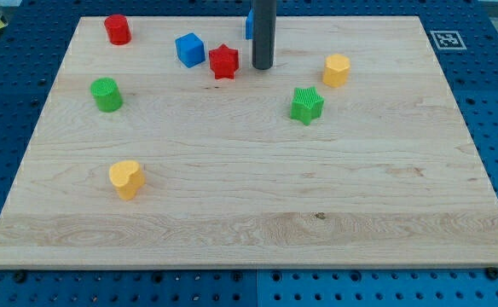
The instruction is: Push red star above the yellow hexagon
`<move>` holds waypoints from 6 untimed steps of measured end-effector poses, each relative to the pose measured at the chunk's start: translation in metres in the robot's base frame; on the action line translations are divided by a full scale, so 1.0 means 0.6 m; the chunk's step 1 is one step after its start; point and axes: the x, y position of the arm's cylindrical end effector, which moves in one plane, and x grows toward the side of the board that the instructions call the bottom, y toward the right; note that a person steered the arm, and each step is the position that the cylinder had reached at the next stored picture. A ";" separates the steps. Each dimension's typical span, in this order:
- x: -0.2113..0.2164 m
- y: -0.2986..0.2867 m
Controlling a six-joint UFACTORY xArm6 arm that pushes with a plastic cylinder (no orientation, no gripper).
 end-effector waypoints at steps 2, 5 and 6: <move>0.000 -0.002; 0.046 -0.004; 0.094 -0.011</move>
